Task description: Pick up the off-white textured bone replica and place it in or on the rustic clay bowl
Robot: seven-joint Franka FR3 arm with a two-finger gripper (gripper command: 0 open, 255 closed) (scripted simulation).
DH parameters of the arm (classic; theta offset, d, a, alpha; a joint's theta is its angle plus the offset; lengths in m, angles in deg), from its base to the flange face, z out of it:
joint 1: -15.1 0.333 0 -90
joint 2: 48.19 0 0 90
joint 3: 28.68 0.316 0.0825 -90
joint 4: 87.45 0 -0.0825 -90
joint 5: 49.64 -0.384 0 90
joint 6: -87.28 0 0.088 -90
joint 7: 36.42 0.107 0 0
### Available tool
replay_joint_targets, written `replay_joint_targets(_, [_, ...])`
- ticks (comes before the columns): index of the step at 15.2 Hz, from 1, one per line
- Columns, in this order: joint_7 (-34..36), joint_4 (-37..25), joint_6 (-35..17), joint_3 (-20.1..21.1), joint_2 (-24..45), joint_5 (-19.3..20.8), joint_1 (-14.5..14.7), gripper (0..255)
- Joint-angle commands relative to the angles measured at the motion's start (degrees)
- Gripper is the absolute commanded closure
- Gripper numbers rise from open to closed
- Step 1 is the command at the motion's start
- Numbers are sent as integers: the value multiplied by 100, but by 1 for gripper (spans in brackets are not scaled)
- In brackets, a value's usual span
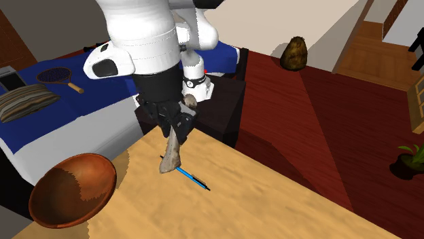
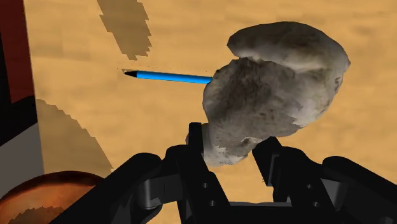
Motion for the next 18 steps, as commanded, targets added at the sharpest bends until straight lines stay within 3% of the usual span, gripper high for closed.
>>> replay_joint_targets(1, [-211, -171, 76, -90, 107, 10, -121, 255])
replay_joint_targets(9, [-1056, -1278, 494, -433, 843, 83, -608, 255])
replay_joint_targets(14, [-1533, -2357, 908, -608, 1534, 136, -882, 255])
replay_joint_targets(17, [-1830, -3367, 1310, -707, 2156, 176, -1041, 255])
replay_joint_targets(18, [-1833, -3253, 1219, -706, 2133, 174, -1049, 255])
